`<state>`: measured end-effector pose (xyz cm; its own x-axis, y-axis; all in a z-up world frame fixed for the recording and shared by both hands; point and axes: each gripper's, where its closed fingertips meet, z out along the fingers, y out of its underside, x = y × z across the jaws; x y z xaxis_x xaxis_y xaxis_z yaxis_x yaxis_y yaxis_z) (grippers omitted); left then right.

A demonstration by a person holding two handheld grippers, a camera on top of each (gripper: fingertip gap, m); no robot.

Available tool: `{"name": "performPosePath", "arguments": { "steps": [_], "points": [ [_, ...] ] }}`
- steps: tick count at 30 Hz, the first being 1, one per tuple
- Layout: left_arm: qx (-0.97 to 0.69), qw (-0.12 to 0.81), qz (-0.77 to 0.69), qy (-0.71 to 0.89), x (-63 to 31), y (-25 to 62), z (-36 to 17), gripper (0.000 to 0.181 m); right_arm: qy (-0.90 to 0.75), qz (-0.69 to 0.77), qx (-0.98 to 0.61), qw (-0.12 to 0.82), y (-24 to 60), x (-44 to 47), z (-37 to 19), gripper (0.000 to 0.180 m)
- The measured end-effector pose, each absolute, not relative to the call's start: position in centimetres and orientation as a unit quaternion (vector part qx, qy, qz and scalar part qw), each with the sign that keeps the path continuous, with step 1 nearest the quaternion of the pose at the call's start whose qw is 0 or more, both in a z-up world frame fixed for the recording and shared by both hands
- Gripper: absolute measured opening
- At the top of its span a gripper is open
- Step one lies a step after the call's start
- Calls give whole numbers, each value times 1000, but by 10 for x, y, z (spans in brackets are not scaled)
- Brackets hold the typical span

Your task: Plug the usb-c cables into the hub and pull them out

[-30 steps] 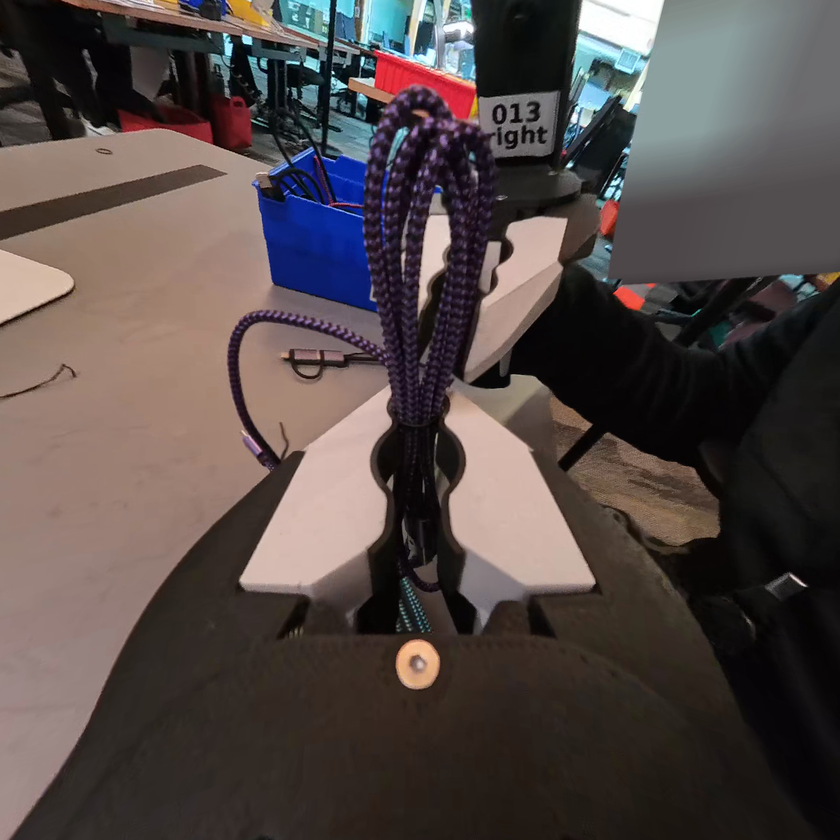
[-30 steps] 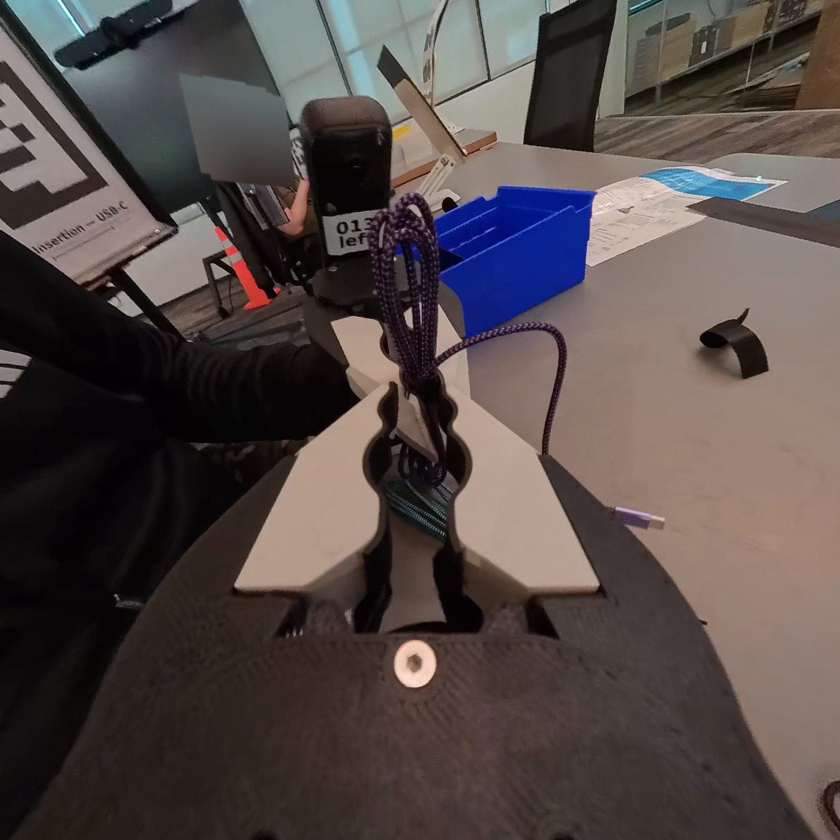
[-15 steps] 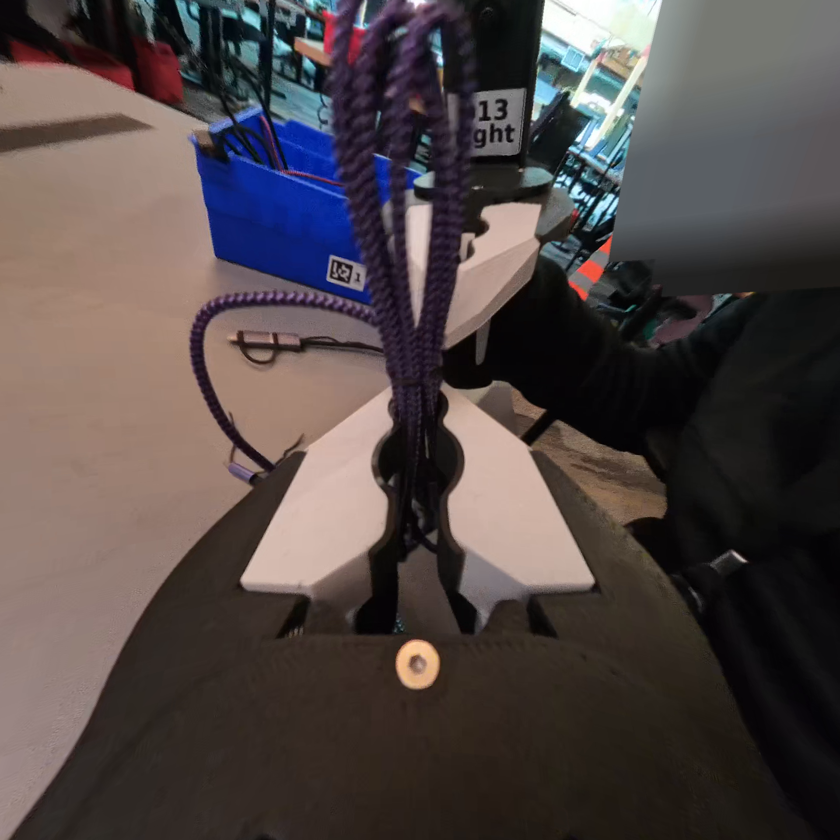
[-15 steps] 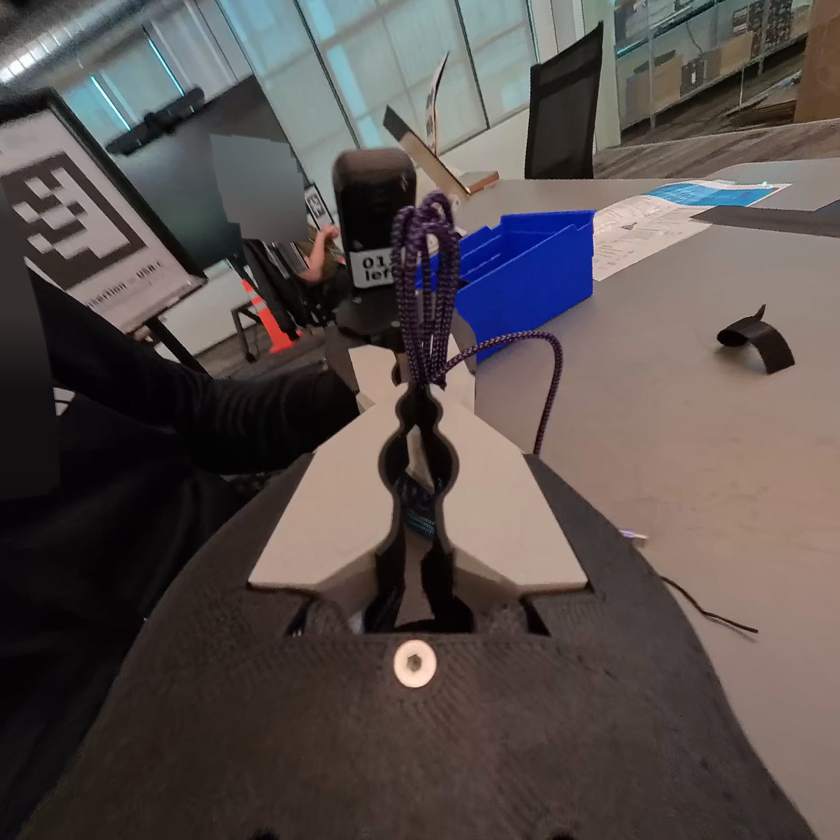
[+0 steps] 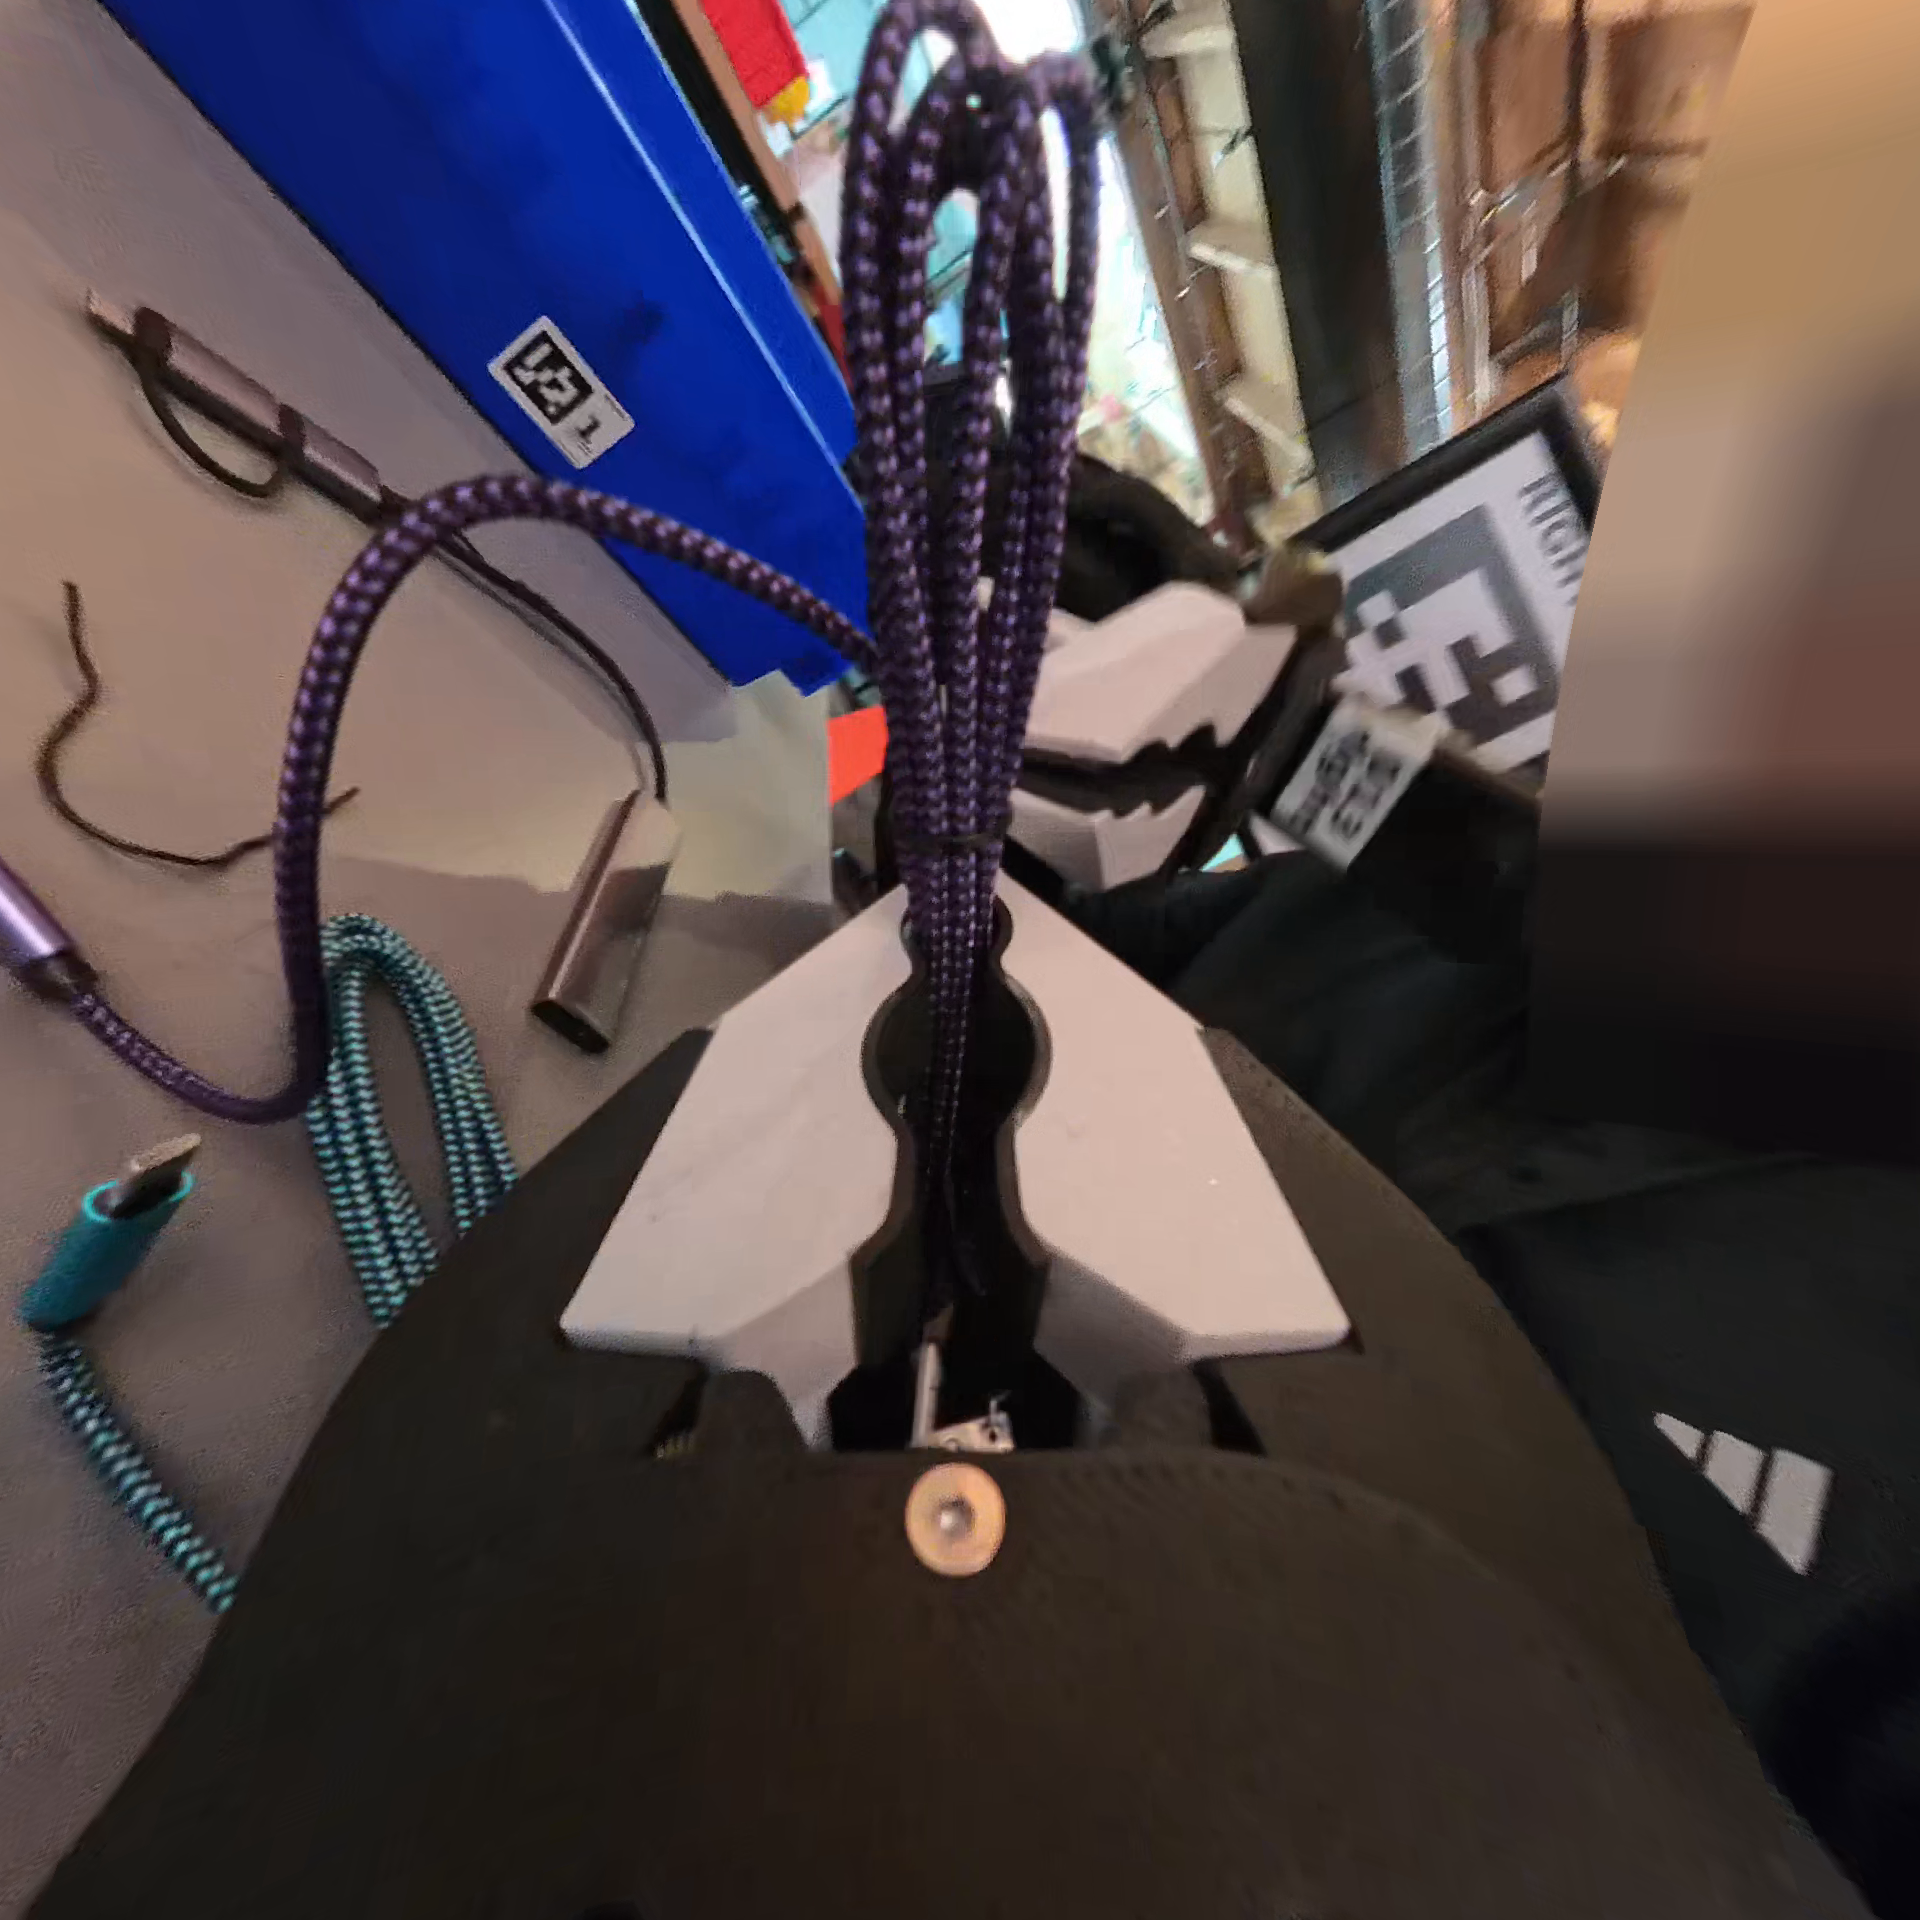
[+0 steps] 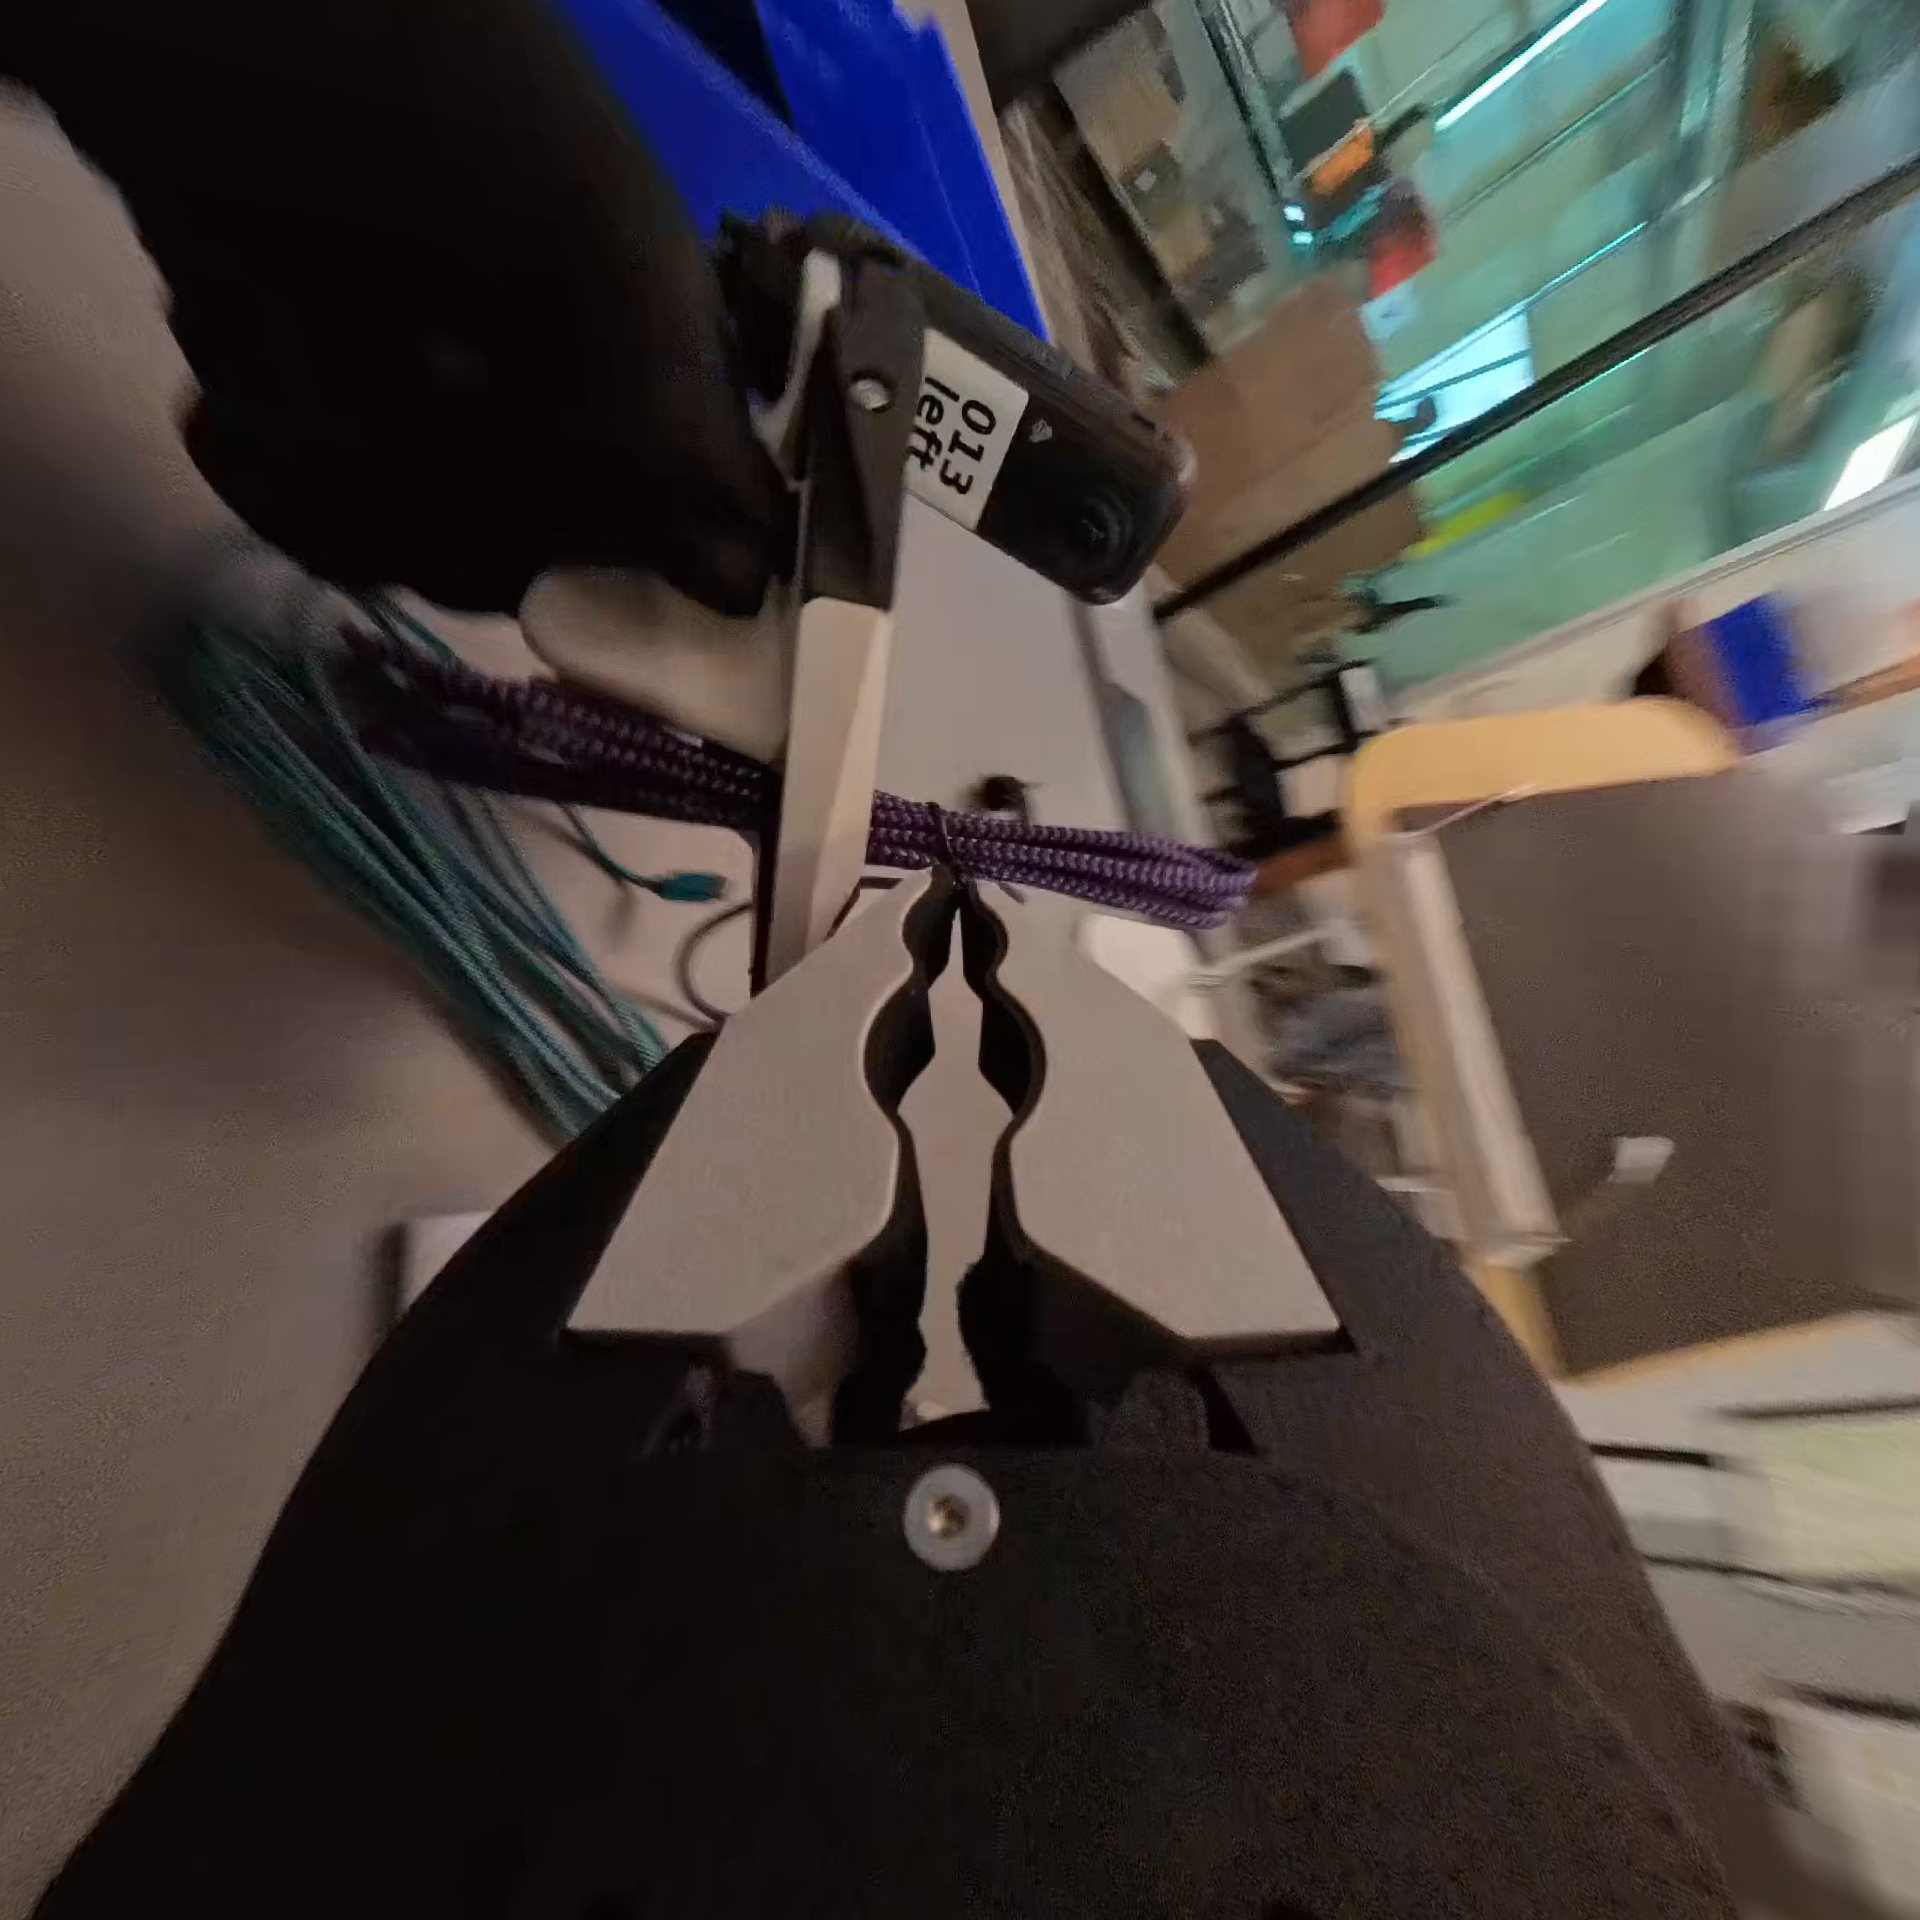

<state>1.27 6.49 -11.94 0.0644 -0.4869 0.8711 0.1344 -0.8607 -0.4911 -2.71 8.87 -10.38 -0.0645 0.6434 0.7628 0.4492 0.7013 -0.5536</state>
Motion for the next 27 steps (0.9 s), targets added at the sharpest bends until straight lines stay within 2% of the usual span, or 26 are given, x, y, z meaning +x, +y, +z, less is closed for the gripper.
{"name": "performPosePath", "arguments": {
  "steps": [1, 3, 6, 10, 14, 17, 20, 27],
  "points": [
    [-683, 232, -682, 123, 11, 65, -116, 1, -725, 37, -356, 588, 88, -29, -100, 0],
    [-689, 244, -670, 131, 10, 64, -114, 1, -707, 50, -365, 604, 85, -31, -95, 0],
    [-715, 280, -625, 144, 4, 69, -119, 1, -623, 272, -451, 579, 83, -26, -78, 4],
    [-738, 315, -570, 180, 3, 70, -124, 1, -497, 521, -563, 406, 91, -21, -80, 21],
    [-751, 344, -521, 215, 7, 71, -126, 1, -457, 603, -579, 302, 79, -28, -95, 17],
    [-753, 355, -506, 226, 8, 71, -126, 1, -425, 639, -579, 275, 78, -30, -94, 3],
    [-754, 362, -499, 228, 8, 72, -125, 1, -423, 651, -571, 267, 77, -29, -93, 0],
    [-747, 361, -523, 197, 9, 77, -121, 1, -498, 545, -565, 369, 83, -25, -93, 0]
  ]
}}
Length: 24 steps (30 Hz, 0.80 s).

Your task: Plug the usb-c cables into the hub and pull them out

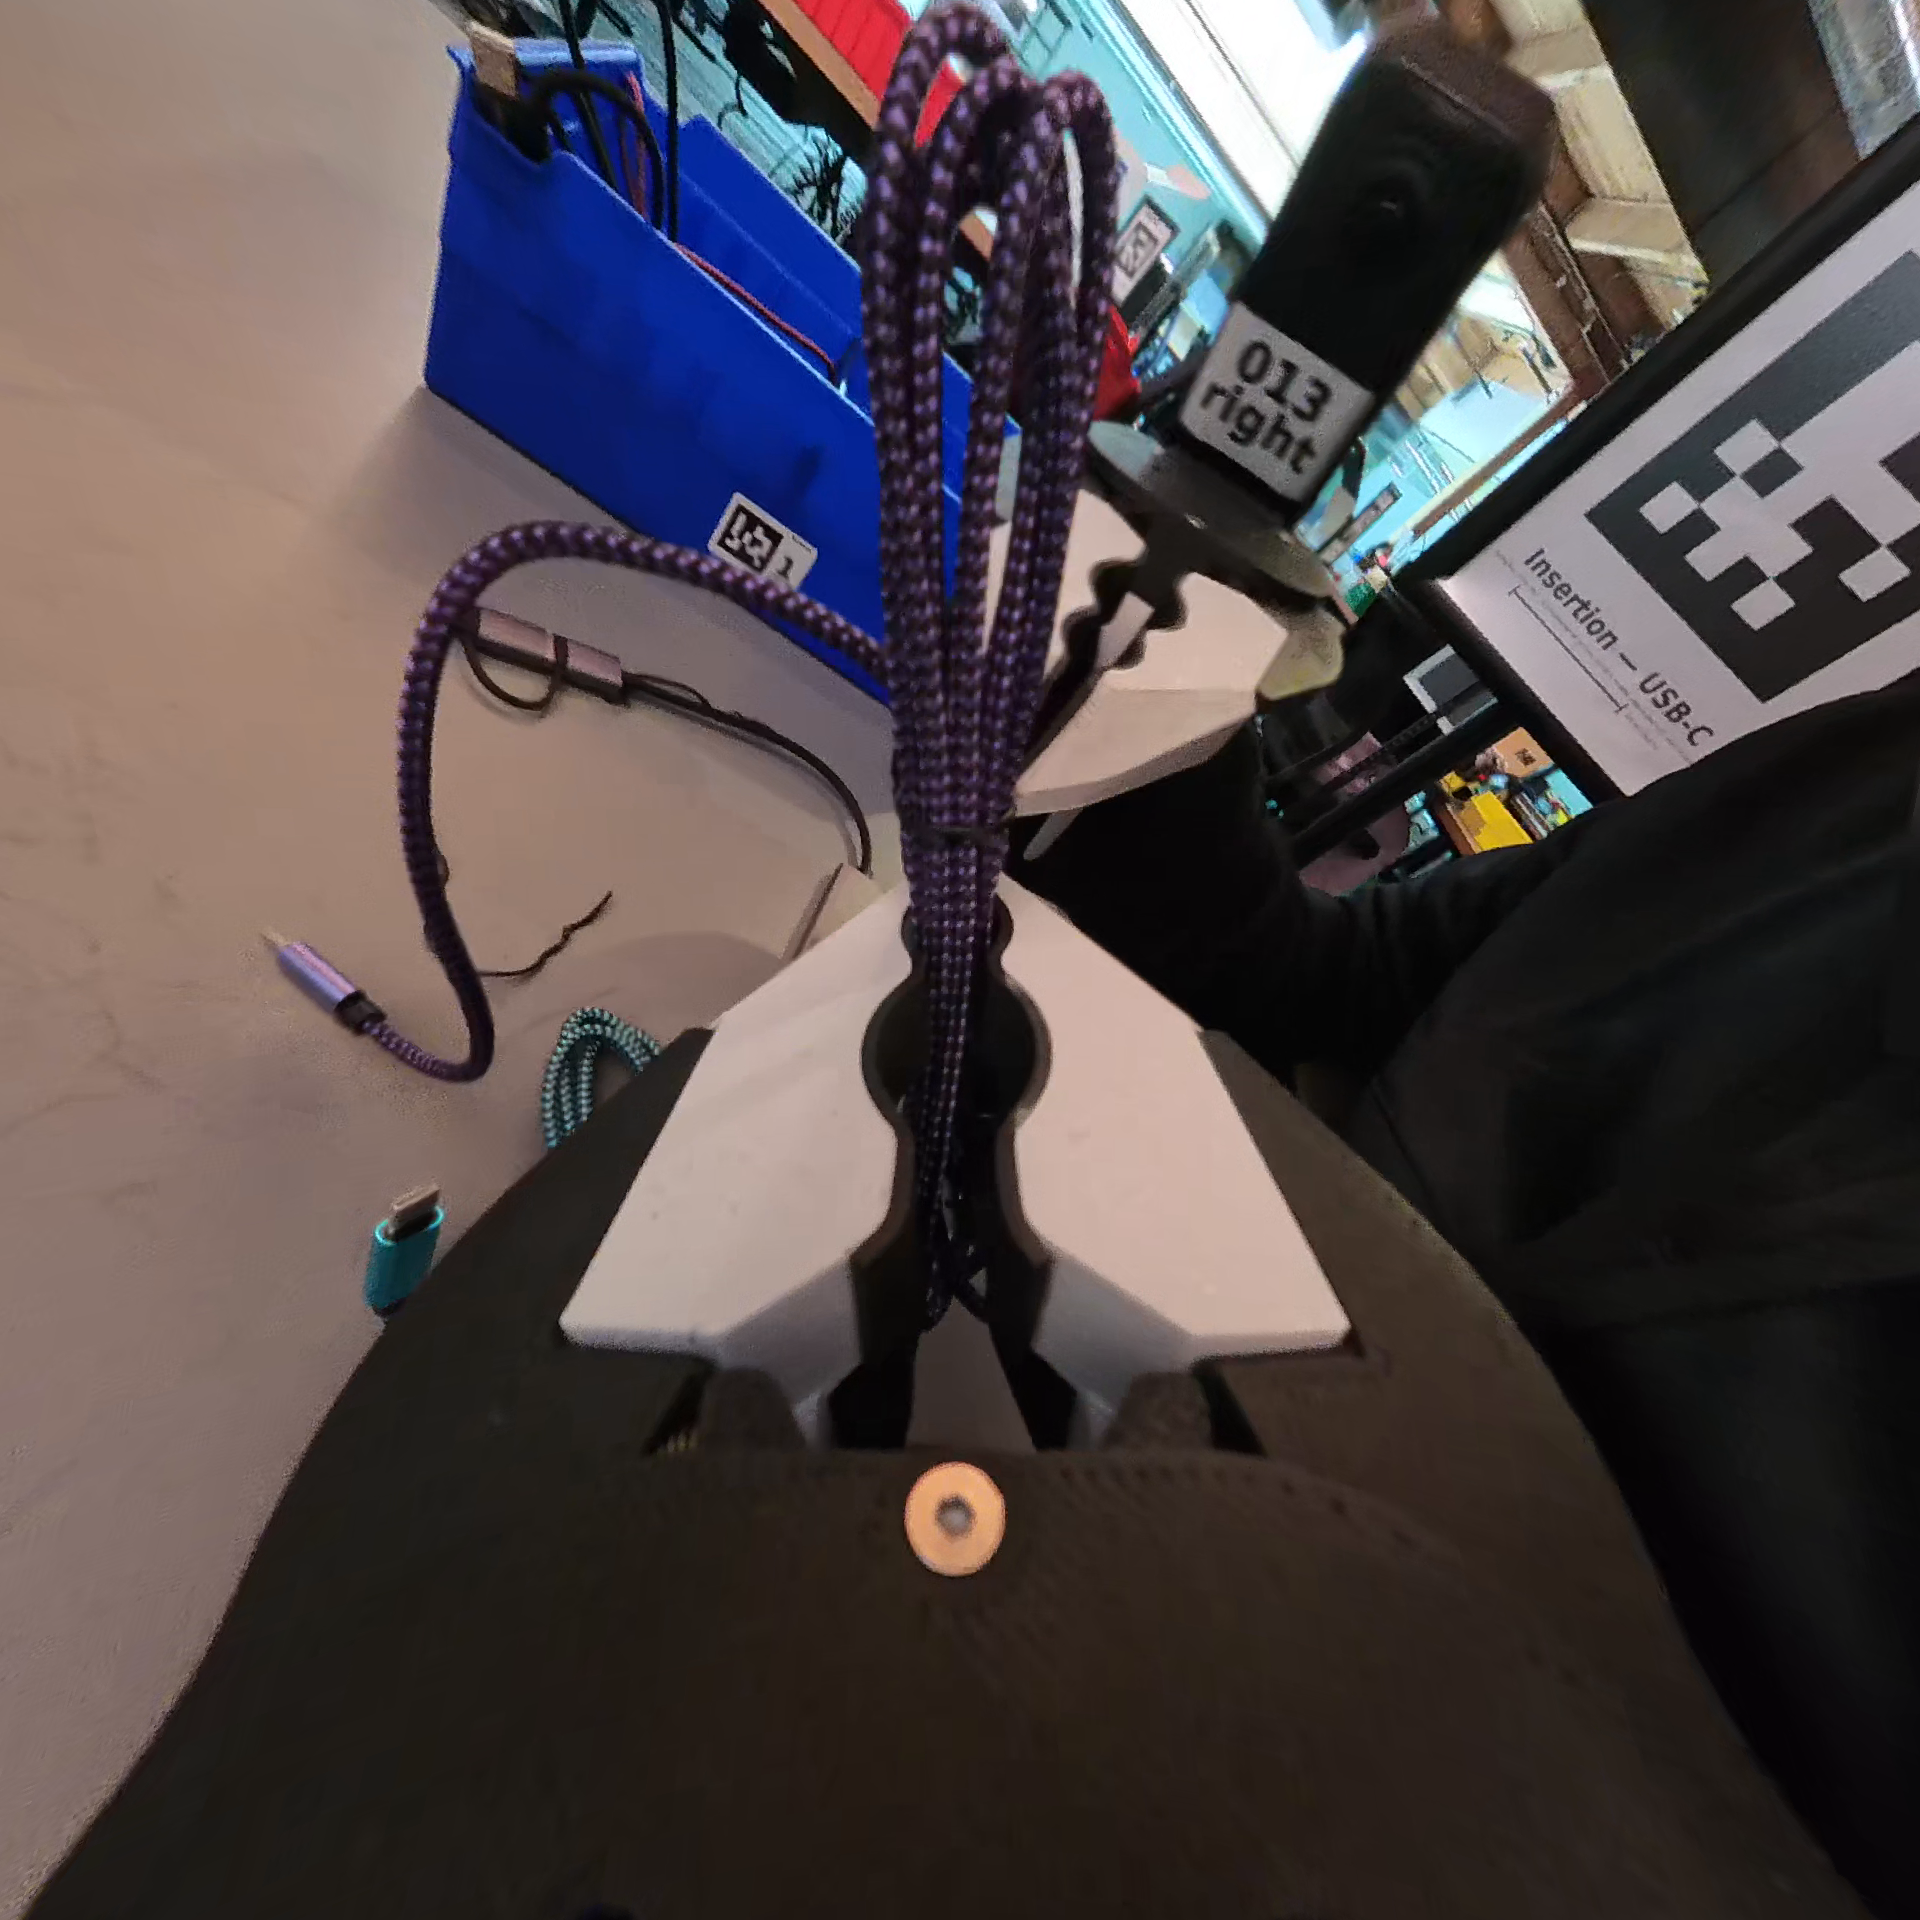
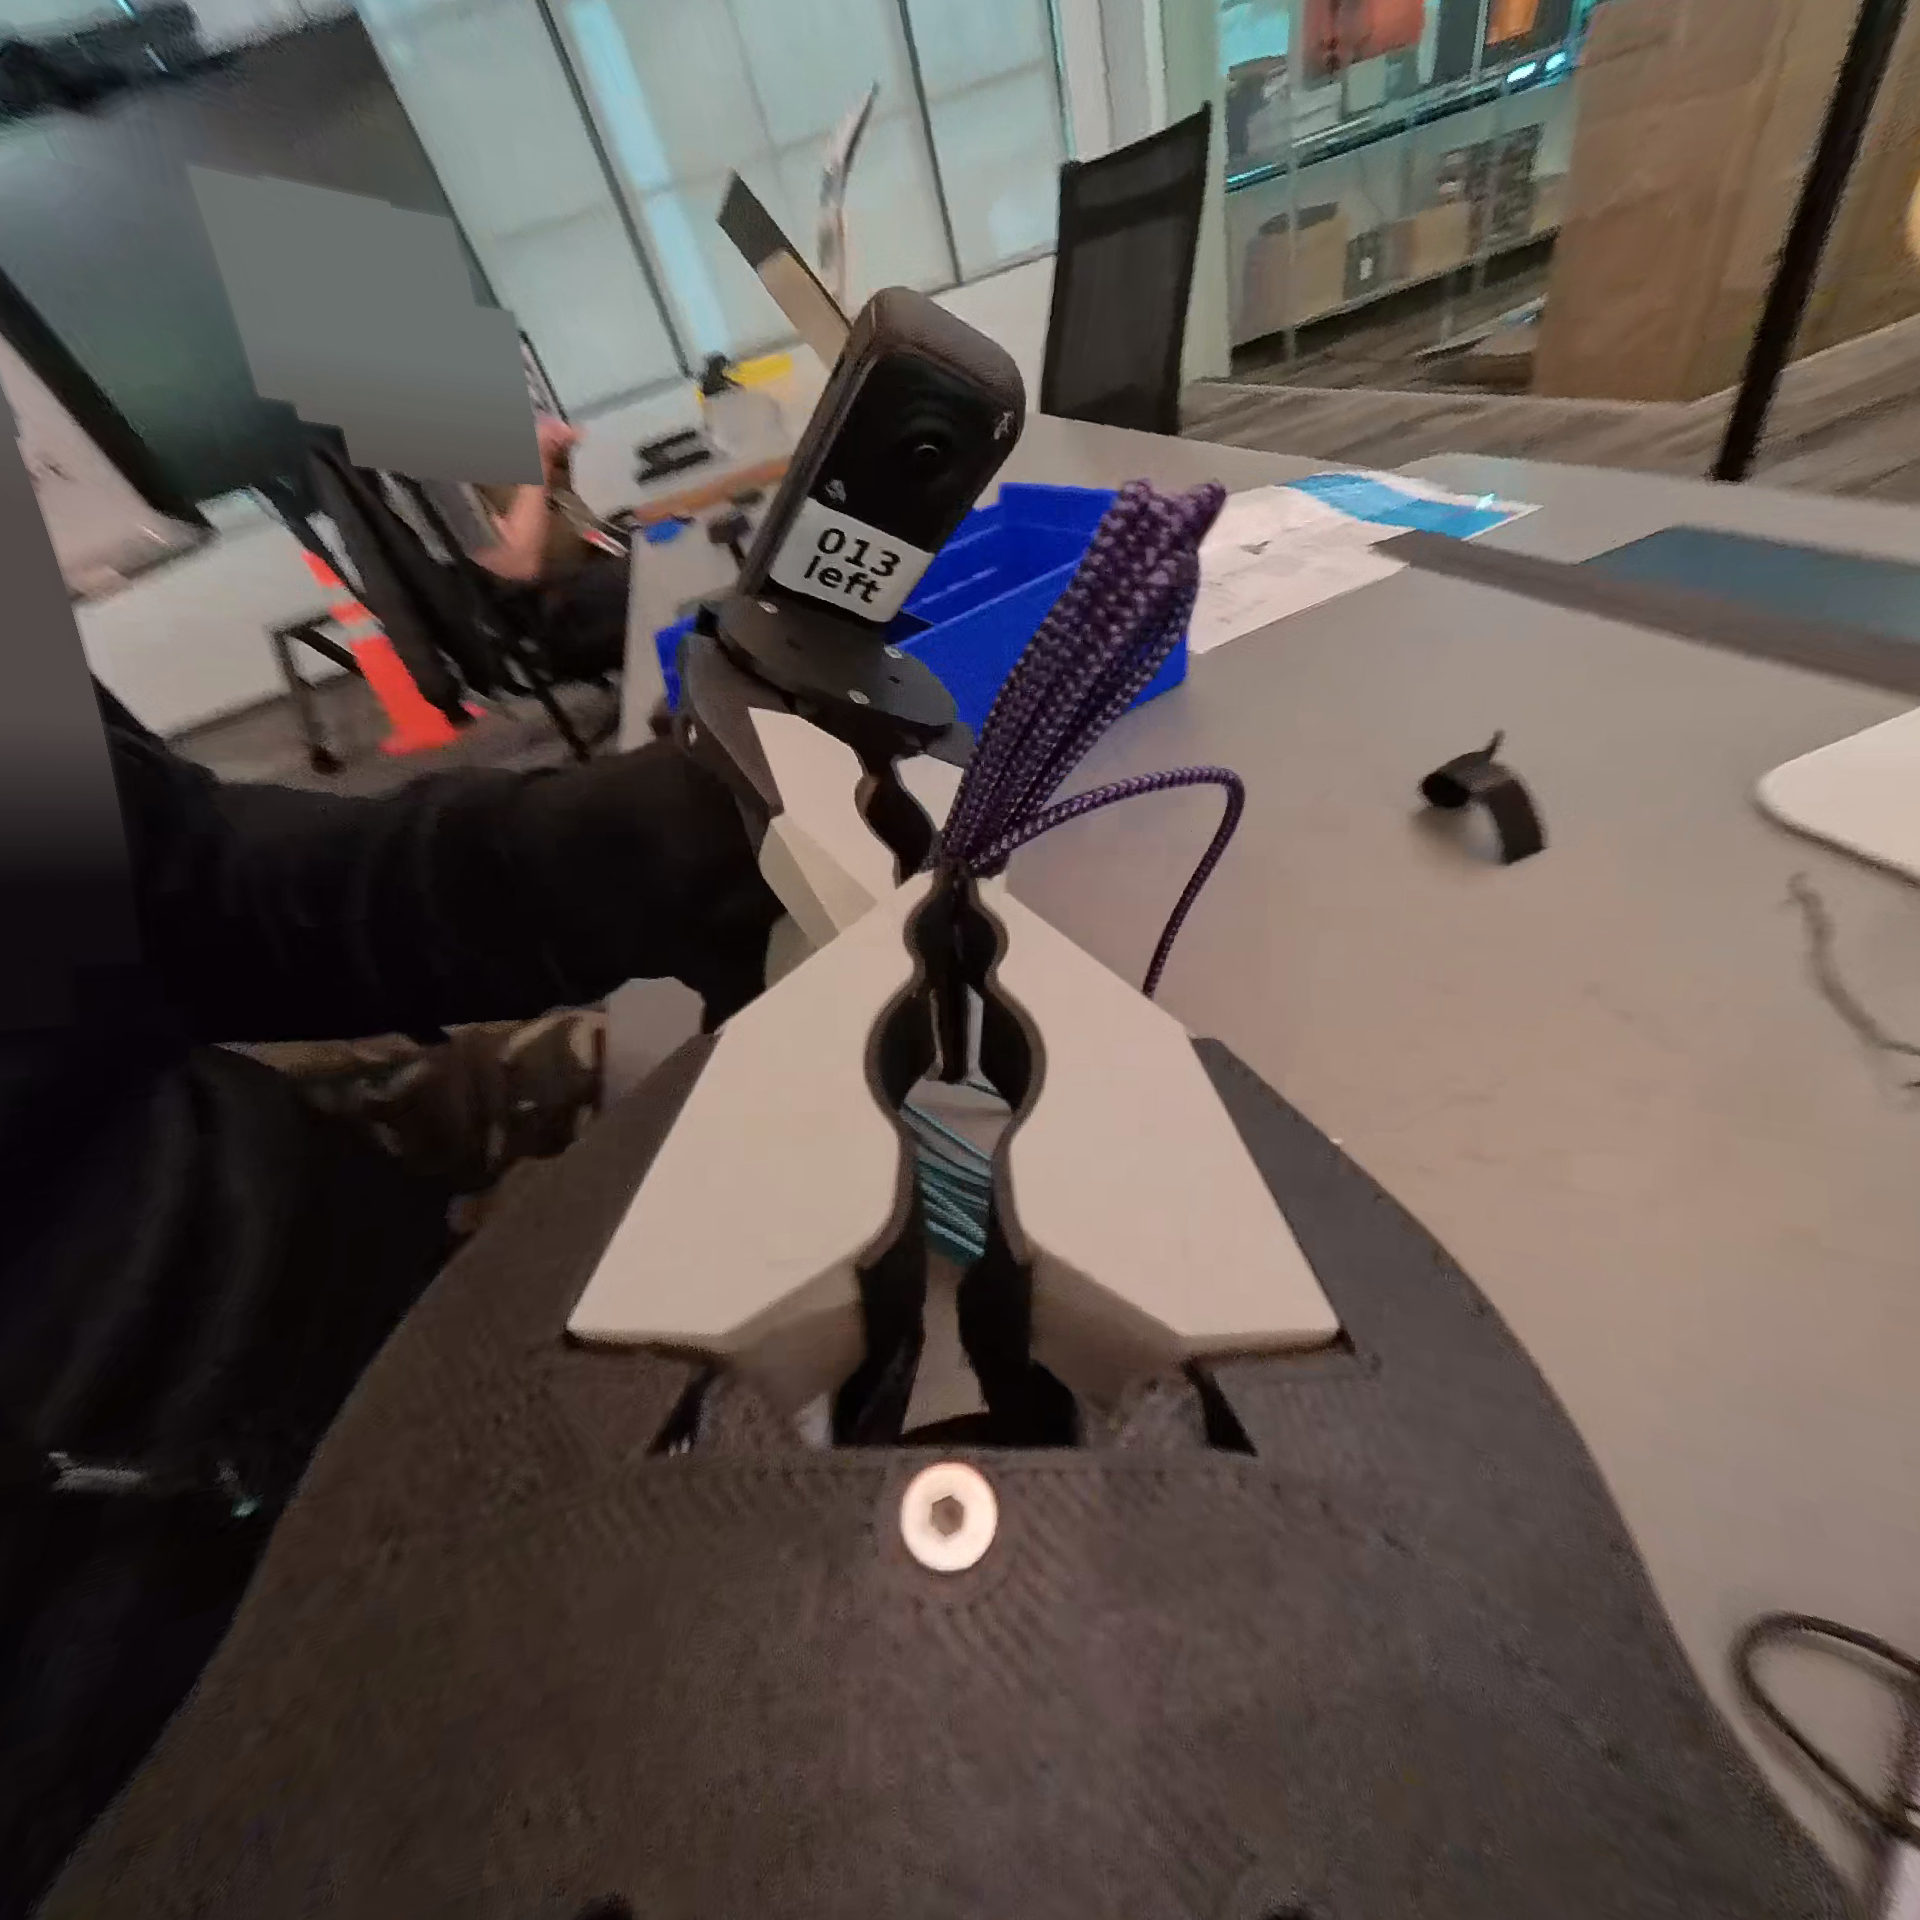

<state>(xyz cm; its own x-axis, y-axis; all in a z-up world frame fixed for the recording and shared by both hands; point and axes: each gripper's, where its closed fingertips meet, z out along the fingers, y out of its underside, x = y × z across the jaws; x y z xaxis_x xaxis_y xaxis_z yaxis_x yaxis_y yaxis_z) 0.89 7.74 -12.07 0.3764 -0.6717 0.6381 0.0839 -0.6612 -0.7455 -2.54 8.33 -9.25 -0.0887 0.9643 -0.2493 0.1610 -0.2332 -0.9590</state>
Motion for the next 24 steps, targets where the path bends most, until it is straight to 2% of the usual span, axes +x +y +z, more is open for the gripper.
{"name": "performPosePath", "arguments": {
  "steps": [4, 7, 15, 18, 24],
  "points": [
    [-747, 379, -514, 184, 7, 82, -117, 1, -539, 466, -556, 428, 84, -24, -91, 0],
    [-755, 396, -490, 180, 5, 86, -115, 2, -536, 463, -558, 433, 83, -23, -88, 0],
    [-759, 417, -457, 203, 8, 86, -111, 2, -433, 608, -573, 338, 77, -16, -80, 0],
    [-755, 442, -460, 151, -19, 99, -105, 0, -350, 725, -532, 264, 77, -2, -61, 0],
    [-761, 424, -453, 191, -4, 86, -109, 0, -411, 640, -559, 331, 81, -8, -82, 0]
  ]
}}
